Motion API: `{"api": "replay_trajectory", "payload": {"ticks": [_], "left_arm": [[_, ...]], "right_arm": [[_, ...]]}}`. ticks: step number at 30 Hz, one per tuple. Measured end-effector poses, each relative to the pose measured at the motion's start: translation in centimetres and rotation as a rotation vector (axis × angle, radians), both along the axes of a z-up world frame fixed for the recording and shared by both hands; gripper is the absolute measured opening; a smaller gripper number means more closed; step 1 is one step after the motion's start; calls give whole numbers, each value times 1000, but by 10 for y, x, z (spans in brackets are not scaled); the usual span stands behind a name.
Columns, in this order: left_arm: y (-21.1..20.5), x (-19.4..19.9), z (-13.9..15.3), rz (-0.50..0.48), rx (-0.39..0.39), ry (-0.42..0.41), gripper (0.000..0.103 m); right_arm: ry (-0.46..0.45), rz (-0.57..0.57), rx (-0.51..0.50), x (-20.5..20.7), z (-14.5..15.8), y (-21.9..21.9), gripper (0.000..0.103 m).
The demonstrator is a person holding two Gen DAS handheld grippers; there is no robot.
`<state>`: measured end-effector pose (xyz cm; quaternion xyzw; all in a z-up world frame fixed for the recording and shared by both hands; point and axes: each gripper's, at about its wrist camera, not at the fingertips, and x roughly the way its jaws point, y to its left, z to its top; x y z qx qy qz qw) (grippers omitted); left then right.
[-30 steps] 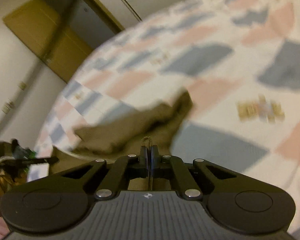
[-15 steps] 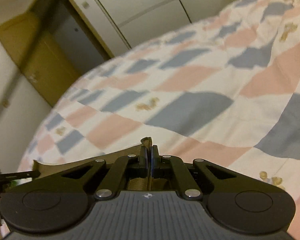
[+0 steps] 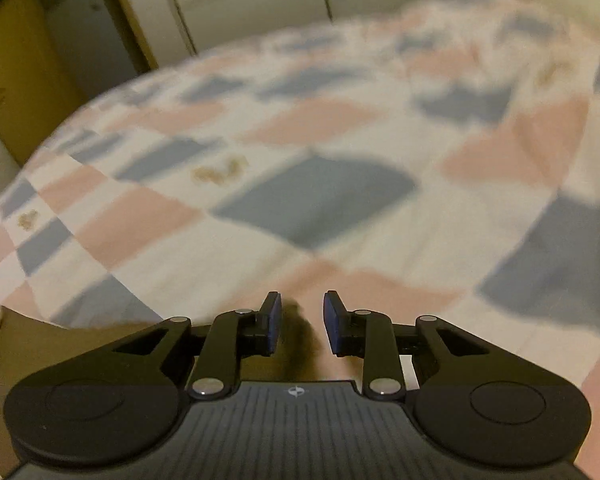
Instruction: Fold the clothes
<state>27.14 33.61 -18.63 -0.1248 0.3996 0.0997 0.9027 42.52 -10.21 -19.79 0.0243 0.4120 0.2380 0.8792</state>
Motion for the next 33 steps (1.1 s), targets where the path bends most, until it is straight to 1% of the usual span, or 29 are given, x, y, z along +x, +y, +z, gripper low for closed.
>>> {"api": "replay_trajectory", "payload": {"ticks": [1,3,5,7,8,9,10,11,12,13,14,17,19,21,22,23,25,27,28,30,31,33], "left_arm": [[0,-4,8,17,7,-24,15],[-8,-9,16,-56,-15,-70,15],[-17,-3,1,-120,22,-36,15],[-27,3,-15,-182,63,4,17],[-32,6,-23,-213,84,23,17],[-37,10,-32,-244,104,43,17],[-41,13,-40,-275,125,63,17],[-46,16,-48,-306,145,83,17],[-44,20,-56,-298,140,88,17],[-41,24,-60,-284,126,88,17],[-38,28,-63,-270,111,88,18],[-40,20,-49,-236,86,91,19],[-41,15,-40,-213,69,93,19],[-43,9,-31,-190,52,95,19],[-43,6,-26,-179,44,96,18],[-44,3,-21,-168,36,97,17],[-45,-2,-12,-145,19,98,17],[-47,-8,-2,-122,3,100,16],[-53,-18,1,-125,-11,99,16],[-69,-40,3,-134,-18,112,16],[-77,-48,0,-131,-20,131,16],[-91,-64,-10,-122,-22,171,17]], "right_arm": [[-25,28,14,-7,7,4,29],[-49,107,27,-21,14,15,29],[-47,198,3,-29,9,29,29],[-34,280,-37,-33,-3,43,28],[-23,312,-62,-34,-11,49,24],[-23,331,-101,-33,-21,55,24],[-36,342,-139,-32,-29,57,20],[-36,355,-175,-30,-39,59,10],[-24,362,-202,-26,-48,59,5],[-11,358,-205,-23,-55,58,0],[3,351,-195,-20,-59,56,0],[67,312,-140,-10,-65,50,0],[111,265,-91,-4,-61,45,0],[119,214,-45,-3,-48,39,0],[112,192,-28,-4,-40,35,17],[102,171,-11,-7,-32,31,25],[73,161,25,-17,-13,24,25],[50,183,36,-36,2,19,25],[41,199,35,-48,8,17,25],[37,240,23,-75,14,15,25],[46,260,8,-86,14,16,25],[82,285,-39,-104,4,16,25]]}}
